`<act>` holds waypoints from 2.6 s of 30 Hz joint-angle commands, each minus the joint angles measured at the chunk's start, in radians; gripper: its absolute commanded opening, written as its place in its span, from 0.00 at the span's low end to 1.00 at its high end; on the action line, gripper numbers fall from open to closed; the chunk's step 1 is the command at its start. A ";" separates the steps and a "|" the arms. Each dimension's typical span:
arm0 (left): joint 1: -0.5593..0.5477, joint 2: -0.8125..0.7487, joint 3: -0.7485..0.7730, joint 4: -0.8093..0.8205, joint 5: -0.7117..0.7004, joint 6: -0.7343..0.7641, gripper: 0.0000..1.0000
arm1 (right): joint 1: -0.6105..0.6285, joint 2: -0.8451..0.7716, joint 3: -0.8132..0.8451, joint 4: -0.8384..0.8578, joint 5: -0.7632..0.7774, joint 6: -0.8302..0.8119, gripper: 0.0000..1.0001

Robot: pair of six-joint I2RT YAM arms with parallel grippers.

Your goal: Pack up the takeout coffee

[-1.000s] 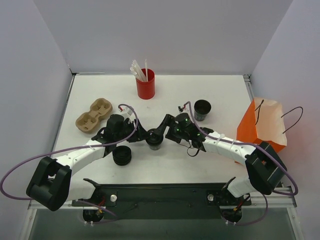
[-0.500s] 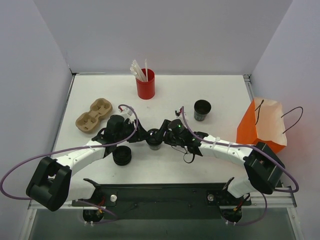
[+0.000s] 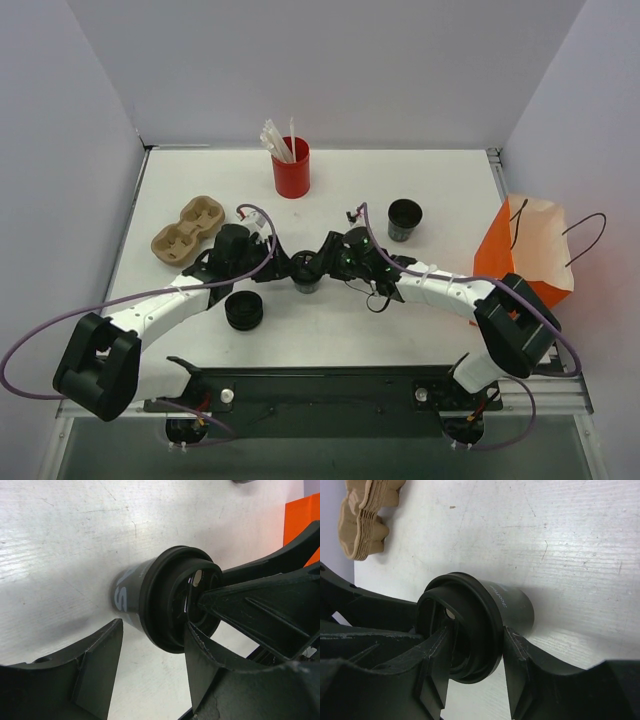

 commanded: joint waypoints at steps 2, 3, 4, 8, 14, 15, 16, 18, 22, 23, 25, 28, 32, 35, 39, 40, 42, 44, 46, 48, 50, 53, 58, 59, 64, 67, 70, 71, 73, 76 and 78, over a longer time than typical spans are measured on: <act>0.062 -0.019 0.103 -0.175 0.037 0.072 0.61 | -0.072 0.057 0.026 -0.121 -0.171 -0.209 0.33; 0.083 -0.026 0.112 -0.182 0.048 0.078 0.61 | -0.077 0.061 0.043 -0.168 -0.188 -0.243 0.33; 0.094 -0.029 0.121 -0.204 0.056 0.084 0.61 | -0.082 0.077 0.061 -0.194 -0.205 -0.276 0.33; 0.134 -0.037 0.131 -0.212 0.114 0.111 0.61 | -0.095 0.115 0.199 -0.382 -0.263 -0.458 0.33; 0.144 -0.036 0.092 -0.170 0.177 0.131 0.58 | -0.105 0.189 0.301 -0.490 -0.401 -0.605 0.34; 0.144 -0.027 0.091 -0.169 0.192 0.137 0.58 | -0.111 0.198 0.319 -0.498 -0.455 -0.650 0.34; 0.146 -0.022 0.091 -0.167 0.197 0.140 0.57 | -0.114 0.221 0.327 -0.504 -0.480 -0.668 0.34; 0.146 -0.013 0.091 -0.164 0.207 0.154 0.56 | -0.126 0.252 0.363 -0.544 -0.553 -0.717 0.36; 0.146 -0.016 0.072 -0.106 0.203 0.154 0.54 | -0.138 0.301 0.419 -0.599 -0.616 -0.773 0.36; 0.146 -0.019 0.062 -0.098 0.198 0.151 0.54 | -0.141 0.310 0.431 -0.625 -0.626 -0.783 0.36; 0.146 -0.023 0.054 -0.075 0.182 0.155 0.54 | -0.146 0.333 0.457 -0.647 -0.649 -0.806 0.36; 0.146 -0.033 0.028 -0.011 0.186 0.166 0.52 | -0.152 0.353 0.480 -0.681 -0.653 -0.830 0.36; 0.146 -0.017 0.020 0.012 0.191 0.161 0.51 | -0.151 0.361 0.488 -0.688 -0.656 -0.831 0.35; 0.146 0.013 0.022 0.018 0.206 0.146 0.50 | -0.152 0.364 0.488 -0.685 -0.649 -0.827 0.34; 0.143 0.032 -0.004 0.064 0.240 0.118 0.48 | -0.152 0.362 0.490 -0.681 -0.636 -0.817 0.34; 0.143 0.032 -0.014 0.069 0.244 0.112 0.48 | -0.152 0.359 0.488 -0.678 -0.632 -0.813 0.34; 0.141 0.027 -0.018 0.069 0.264 0.100 0.47 | -0.154 0.358 0.485 -0.673 -0.629 -0.808 0.34; 0.141 0.011 -0.032 0.067 0.267 0.095 0.47 | -0.155 0.358 0.485 -0.667 -0.626 -0.802 0.34; 0.141 -0.003 -0.040 0.063 0.272 0.089 0.47 | -0.157 0.358 0.483 -0.664 -0.623 -0.794 0.34; 0.141 -0.017 -0.040 0.051 0.277 0.088 0.47 | -0.158 0.359 0.485 -0.662 -0.621 -0.791 0.33; 0.141 -0.028 -0.043 0.052 0.290 0.080 0.47 | -0.158 0.358 0.483 -0.661 -0.616 -0.788 0.33; 0.141 -0.037 -0.050 0.069 0.304 0.060 0.47 | -0.160 0.359 0.482 -0.661 -0.616 -0.784 0.33; 0.143 -0.063 -0.043 0.064 0.309 0.052 0.48 | -0.164 0.361 0.479 -0.662 -0.612 -0.779 0.33; 0.143 -0.068 -0.044 0.064 0.310 0.051 0.48 | -0.164 0.361 0.479 -0.661 -0.612 -0.777 0.33; 0.141 -0.065 -0.076 0.087 0.329 0.045 0.48 | -0.166 0.361 0.482 -0.661 -0.610 -0.773 0.33; 0.140 -0.054 -0.093 0.098 0.313 0.043 0.48 | -0.164 0.362 0.483 -0.661 -0.610 -0.770 0.33; 0.137 -0.039 -0.103 0.113 0.301 0.042 0.47 | -0.166 0.361 0.485 -0.659 -0.609 -0.768 0.33; 0.132 -0.030 -0.106 0.117 0.300 0.042 0.47 | -0.166 0.361 0.485 -0.659 -0.609 -0.767 0.33; 0.125 -0.019 -0.107 0.132 0.296 0.036 0.47 | -0.166 0.362 0.483 -0.656 -0.610 -0.764 0.33; 0.115 0.000 -0.110 0.132 0.283 0.037 0.45 | -0.167 0.367 0.482 -0.653 -0.610 -0.762 0.33; 0.115 -0.006 -0.118 0.132 0.273 0.034 0.45 | -0.167 0.368 0.479 -0.651 -0.609 -0.761 0.32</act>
